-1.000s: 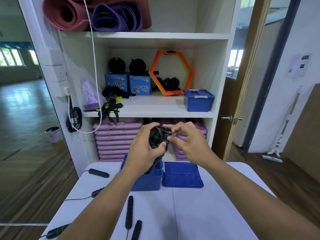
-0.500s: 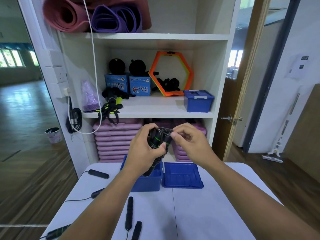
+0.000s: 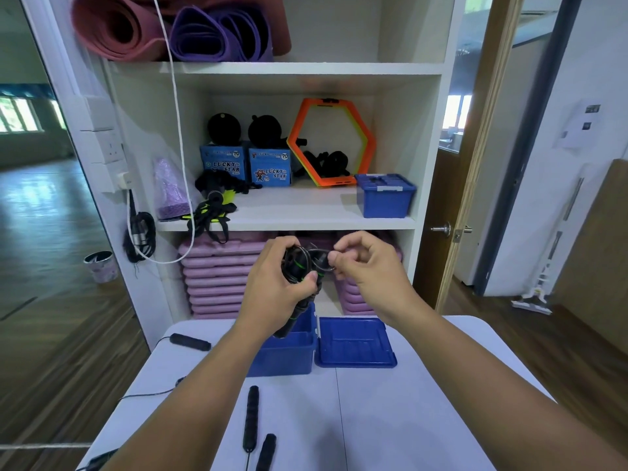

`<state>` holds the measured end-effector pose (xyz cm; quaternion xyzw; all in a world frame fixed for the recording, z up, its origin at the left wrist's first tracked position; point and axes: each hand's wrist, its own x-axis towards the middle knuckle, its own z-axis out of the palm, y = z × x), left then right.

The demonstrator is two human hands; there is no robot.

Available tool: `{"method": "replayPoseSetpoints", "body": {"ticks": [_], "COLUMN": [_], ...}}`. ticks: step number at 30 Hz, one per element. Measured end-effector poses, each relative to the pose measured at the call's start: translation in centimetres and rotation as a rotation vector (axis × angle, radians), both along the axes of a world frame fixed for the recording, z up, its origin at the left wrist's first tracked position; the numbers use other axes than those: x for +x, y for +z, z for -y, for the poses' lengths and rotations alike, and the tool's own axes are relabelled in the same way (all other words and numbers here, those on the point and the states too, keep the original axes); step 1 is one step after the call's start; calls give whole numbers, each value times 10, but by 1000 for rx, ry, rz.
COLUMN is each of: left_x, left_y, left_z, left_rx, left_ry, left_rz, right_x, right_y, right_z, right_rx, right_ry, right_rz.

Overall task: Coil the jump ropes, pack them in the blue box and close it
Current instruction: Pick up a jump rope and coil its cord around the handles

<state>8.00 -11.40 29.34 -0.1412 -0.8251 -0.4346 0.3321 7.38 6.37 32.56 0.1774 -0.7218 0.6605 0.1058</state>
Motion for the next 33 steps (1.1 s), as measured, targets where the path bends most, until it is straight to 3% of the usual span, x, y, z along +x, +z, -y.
{"method": "replayPoseSetpoints", "body": {"ticks": [11, 22, 27, 33], "left_x": [4, 17, 19, 18], "left_y": [-3, 4, 6, 8], "left_z": [11, 13, 13, 11], "left_rx": [-84, -58, -67, -48], "left_ry": [-13, -82, -92, -92], "left_rz": [-138, -203, -217, -255], "right_x": [-1, 6, 7, 9], "right_y": [23, 39, 41, 36], "right_z": [-3, -7, -11, -8], "right_rx": [232, -38, -31, 25], "right_ry": [88, 375, 396, 369], "right_rz": [156, 510, 474, 295]}}
